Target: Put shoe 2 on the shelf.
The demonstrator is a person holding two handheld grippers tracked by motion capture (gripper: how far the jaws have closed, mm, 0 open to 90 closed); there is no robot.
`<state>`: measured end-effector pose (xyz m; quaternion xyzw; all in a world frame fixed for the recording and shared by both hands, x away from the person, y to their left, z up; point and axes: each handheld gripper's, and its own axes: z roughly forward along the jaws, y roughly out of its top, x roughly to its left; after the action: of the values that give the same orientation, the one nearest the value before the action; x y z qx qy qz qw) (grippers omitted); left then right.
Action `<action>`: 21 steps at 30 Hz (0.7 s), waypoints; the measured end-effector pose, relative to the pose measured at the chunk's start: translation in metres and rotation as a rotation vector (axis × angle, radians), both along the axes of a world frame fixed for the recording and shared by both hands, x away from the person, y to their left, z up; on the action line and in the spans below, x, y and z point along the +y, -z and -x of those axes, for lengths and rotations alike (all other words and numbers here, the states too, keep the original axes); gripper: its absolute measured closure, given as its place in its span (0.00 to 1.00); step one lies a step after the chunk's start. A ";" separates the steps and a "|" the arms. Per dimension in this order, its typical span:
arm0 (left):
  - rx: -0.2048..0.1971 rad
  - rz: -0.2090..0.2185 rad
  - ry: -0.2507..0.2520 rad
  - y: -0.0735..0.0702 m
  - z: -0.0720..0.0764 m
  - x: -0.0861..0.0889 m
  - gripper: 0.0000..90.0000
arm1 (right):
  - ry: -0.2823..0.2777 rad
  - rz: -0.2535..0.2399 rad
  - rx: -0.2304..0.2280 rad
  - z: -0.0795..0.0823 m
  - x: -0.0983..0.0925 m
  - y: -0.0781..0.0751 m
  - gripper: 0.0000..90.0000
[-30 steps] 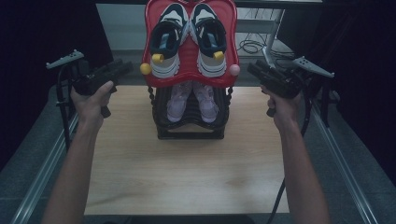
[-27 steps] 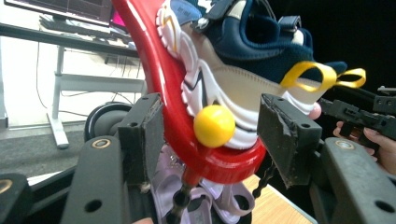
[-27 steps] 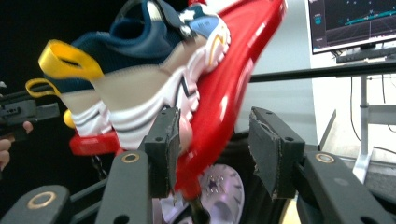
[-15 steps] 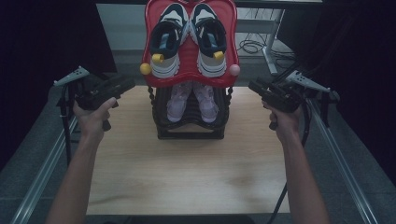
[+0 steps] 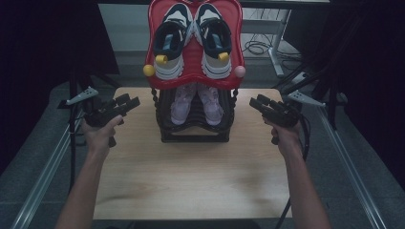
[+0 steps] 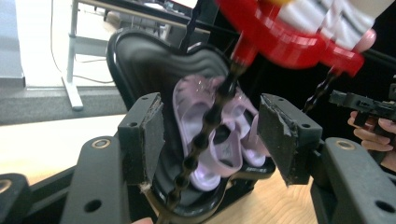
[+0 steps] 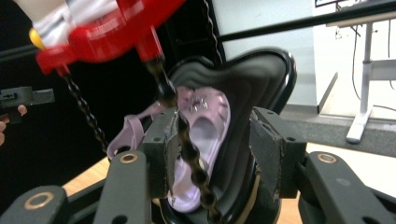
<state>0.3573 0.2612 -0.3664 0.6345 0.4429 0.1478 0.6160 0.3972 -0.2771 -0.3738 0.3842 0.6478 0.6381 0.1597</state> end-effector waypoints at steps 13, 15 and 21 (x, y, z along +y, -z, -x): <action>0.053 -0.025 0.009 0.035 0.000 -0.005 0.46 | -0.007 0.056 0.046 -0.001 0.006 0.038 0.58; 0.061 -0.025 0.015 0.039 0.001 -0.006 0.46 | -0.013 0.065 0.059 -0.001 0.008 0.043 0.57; 0.090 -0.042 0.017 0.055 0.001 -0.009 0.46 | -0.015 0.084 0.085 0.000 0.010 0.059 0.57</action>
<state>0.3562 0.2519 -0.4216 0.6570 0.4616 0.1233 0.5831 0.3974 -0.2666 -0.4329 0.3990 0.6831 0.5946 0.1435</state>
